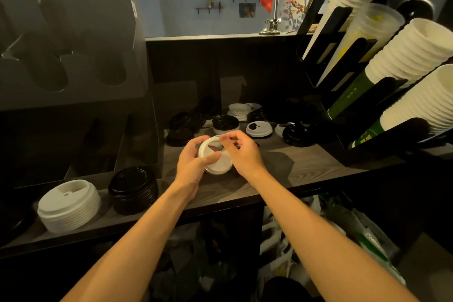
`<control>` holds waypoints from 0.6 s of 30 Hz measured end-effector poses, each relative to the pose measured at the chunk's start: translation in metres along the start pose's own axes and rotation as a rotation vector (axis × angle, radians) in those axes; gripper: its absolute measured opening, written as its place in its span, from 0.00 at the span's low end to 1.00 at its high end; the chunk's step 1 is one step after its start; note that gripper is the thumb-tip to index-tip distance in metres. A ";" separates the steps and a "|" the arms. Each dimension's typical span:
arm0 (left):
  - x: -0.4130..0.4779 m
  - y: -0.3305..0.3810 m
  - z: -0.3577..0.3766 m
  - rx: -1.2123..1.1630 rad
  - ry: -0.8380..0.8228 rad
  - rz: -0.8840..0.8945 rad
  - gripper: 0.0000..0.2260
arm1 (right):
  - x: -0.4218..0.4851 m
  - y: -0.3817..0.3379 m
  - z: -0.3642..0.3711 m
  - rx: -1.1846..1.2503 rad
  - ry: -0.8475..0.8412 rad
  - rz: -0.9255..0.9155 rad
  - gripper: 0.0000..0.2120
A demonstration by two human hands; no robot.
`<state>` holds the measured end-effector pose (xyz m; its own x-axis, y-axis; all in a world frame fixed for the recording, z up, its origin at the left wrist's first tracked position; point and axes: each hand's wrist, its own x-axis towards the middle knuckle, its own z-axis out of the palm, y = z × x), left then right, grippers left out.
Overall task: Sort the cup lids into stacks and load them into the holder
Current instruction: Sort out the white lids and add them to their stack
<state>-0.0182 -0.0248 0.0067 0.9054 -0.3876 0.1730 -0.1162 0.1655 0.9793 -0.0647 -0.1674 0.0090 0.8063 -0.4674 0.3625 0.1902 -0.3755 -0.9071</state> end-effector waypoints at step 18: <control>0.005 -0.008 -0.006 -0.020 0.416 -0.028 0.20 | 0.017 0.013 0.017 -0.717 -0.108 0.063 0.25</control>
<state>-0.0108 -0.0227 -0.0013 0.9963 0.0067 0.0853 -0.0851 0.1789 0.9802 -0.0389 -0.1672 0.0001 0.8613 -0.4379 0.2578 -0.2424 -0.7999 -0.5489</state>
